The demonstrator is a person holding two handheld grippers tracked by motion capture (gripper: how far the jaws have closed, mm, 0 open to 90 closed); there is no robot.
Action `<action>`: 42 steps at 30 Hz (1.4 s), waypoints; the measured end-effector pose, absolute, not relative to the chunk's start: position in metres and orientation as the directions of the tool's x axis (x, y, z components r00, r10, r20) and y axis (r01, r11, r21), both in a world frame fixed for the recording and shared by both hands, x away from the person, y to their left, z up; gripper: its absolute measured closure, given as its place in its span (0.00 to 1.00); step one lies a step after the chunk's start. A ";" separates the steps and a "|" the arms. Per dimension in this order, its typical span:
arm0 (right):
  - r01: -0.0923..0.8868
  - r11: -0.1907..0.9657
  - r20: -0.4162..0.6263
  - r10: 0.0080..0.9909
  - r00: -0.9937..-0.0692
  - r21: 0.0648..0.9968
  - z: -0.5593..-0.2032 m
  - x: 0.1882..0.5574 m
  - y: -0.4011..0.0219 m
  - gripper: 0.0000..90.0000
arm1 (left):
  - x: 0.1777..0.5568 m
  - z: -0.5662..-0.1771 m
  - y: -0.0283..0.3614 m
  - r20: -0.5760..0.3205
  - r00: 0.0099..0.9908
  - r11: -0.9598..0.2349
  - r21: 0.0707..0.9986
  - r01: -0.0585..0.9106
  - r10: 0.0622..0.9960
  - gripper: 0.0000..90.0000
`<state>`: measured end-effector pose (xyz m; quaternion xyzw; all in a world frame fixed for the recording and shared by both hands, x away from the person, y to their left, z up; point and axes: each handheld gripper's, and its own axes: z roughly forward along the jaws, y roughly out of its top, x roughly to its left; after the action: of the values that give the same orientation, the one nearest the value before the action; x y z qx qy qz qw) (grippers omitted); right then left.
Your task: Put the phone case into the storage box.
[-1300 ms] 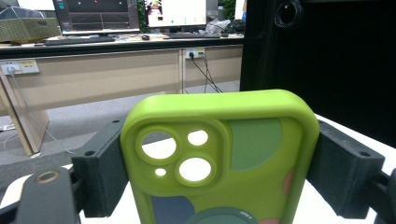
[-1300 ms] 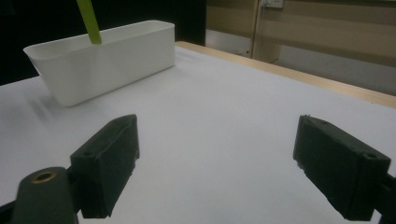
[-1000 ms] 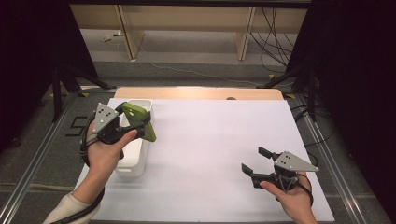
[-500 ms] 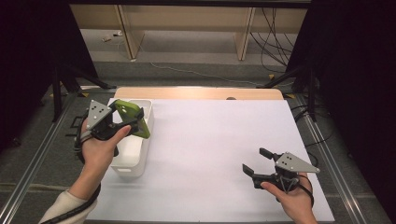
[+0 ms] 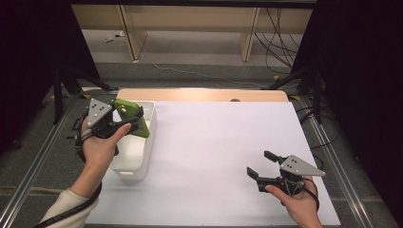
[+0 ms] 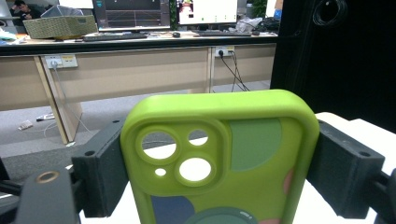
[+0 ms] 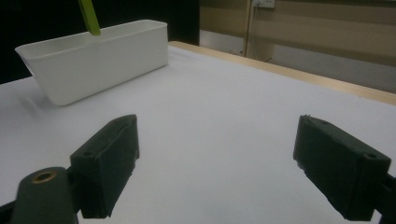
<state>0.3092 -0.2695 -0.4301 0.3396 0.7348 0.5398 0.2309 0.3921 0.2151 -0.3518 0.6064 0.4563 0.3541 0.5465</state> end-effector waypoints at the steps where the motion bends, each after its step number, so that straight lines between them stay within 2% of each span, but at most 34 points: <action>1: 0.251 0.185 0.029 0.749 -0.662 0.950 -0.430 0.309 -0.269 0.17 | 0.393 -0.352 0.215 -0.068 0.331 0.013 0.986 0.167 0.941 0.18; 42: 0.252 0.183 0.031 0.750 -0.661 0.950 -0.432 0.310 -0.270 0.17 | 0.422 -0.355 0.219 -0.067 0.261 0.020 0.984 0.178 0.963 0.18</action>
<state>0.3096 -0.2703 -0.4318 0.3412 0.7337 0.5406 0.2302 0.4225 0.2191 -0.3548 0.5932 0.4809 0.3716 0.5281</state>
